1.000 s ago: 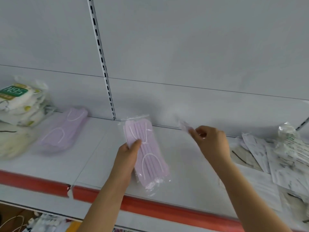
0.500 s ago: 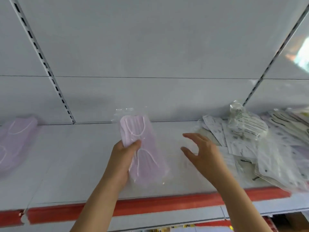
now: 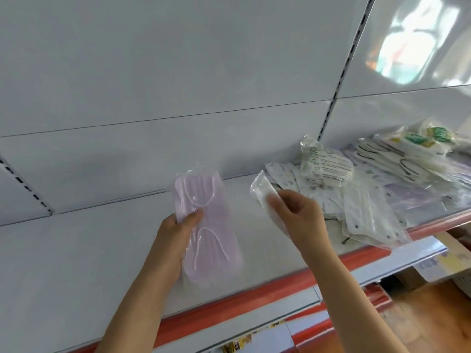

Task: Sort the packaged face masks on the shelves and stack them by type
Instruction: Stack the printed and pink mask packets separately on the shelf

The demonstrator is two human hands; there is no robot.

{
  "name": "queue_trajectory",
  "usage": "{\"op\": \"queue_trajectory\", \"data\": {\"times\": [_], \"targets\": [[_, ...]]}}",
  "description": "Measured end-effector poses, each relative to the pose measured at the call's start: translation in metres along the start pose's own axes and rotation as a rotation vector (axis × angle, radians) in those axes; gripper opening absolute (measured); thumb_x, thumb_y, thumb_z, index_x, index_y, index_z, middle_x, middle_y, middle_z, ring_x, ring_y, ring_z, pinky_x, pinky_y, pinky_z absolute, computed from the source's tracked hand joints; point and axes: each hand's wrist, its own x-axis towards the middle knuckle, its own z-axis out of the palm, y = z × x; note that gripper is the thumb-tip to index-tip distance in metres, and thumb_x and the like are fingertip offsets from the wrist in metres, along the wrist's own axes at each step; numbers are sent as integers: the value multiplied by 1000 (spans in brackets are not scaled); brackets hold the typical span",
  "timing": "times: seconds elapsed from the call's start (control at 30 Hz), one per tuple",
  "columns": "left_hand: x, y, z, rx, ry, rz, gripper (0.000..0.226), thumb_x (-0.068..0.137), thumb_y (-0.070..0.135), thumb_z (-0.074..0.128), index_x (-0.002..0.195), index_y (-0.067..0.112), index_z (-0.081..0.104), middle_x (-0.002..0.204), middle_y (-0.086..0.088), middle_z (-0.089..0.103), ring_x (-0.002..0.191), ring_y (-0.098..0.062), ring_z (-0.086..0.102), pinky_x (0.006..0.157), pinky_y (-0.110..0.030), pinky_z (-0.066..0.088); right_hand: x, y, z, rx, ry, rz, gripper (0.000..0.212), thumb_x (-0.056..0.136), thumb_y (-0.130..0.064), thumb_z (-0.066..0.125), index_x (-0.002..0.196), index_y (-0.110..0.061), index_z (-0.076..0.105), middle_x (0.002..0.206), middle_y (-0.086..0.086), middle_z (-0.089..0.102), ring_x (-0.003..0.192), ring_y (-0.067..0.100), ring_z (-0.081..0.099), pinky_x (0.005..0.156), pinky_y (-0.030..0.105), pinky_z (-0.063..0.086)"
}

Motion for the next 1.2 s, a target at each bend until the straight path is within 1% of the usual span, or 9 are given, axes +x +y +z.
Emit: {"op": "queue_trajectory", "data": {"times": [0.13, 0.27, 0.4, 0.5, 0.63, 0.87, 0.97, 1.07, 1.2], "targets": [[-2, 10, 3, -77, -39, -21, 18, 96, 26, 67, 107, 15, 74, 93, -8, 80, 84, -27, 76, 82, -43, 59, 14, -18, -5, 855, -220, 385, 29, 90, -23, 62, 112, -5, 70, 99, 9, 73, 97, 23, 67, 66, 29, 55], [-8, 15, 9, -173, -159, -144, 23, 94, 23, 66, 112, 11, 74, 101, -11, 79, 86, -25, 77, 80, -40, 58, 21, -10, -1, 974, -402, 594, 33, 85, -33, 69, 109, -11, 68, 109, 13, 65, 95, 29, 66, 79, 41, 57], [-13, 10, 16, -270, -308, -303, 34, 91, 24, 67, 119, 6, 74, 117, -17, 74, 109, -32, 71, 96, -48, 54, 12, 11, 2, 1182, -364, 611, 72, 97, -66, 34, 116, -8, 72, 119, 21, 67, 105, 37, 68, 86, 51, 58], [-12, 7, 23, -212, -290, -296, 26, 93, 20, 66, 111, 4, 76, 107, -18, 76, 91, -29, 75, 86, -44, 57, 10, 11, 2, 868, -360, 591, 59, 93, -59, 54, 133, -16, 61, 130, 14, 65, 120, 32, 62, 107, 49, 45], [-6, 5, 19, -147, -168, -253, 19, 96, 18, 65, 104, 4, 75, 96, -15, 78, 79, -25, 75, 81, -40, 57, 17, 5, 5, 401, -249, 497, 31, 98, -26, 59, 115, -1, 65, 96, 17, 75, 84, 28, 72, 82, 46, 57], [1, 3, 10, -136, -78, -143, 23, 97, 21, 63, 109, 4, 73, 96, -15, 78, 80, -26, 76, 75, -38, 56, 40, 11, 27, 92, -255, 342, 50, 86, -59, 55, 105, -14, 65, 103, 3, 66, 97, 21, 62, 93, 39, 48], [0, 3, 12, -105, -63, -120, 24, 97, 21, 64, 112, 5, 73, 98, -15, 78, 88, -29, 75, 81, -39, 57, 58, 21, 9, -519, 3, 24, 46, 99, -46, 50, 124, -8, 59, 111, 6, 68, 100, 23, 63, 77, 29, 47], [-3, 1, 12, -90, -44, -125, 26, 96, 25, 65, 113, 8, 73, 101, -14, 78, 96, -33, 73, 88, -44, 57, 67, 34, -9, -1168, 117, 39, 55, 95, -58, 47, 124, -13, 58, 125, 8, 60, 121, 31, 49, 94, 40, 41], [-6, 0, 10, -110, -23, -126, 25, 96, 24, 65, 113, 8, 73, 100, -14, 78, 95, -32, 73, 81, -41, 57, 74, 47, -14, -1056, 160, 46, 35, 97, -41, 52, 98, -12, 72, 100, 11, 68, 109, 30, 55, 75, 35, 42]]}}
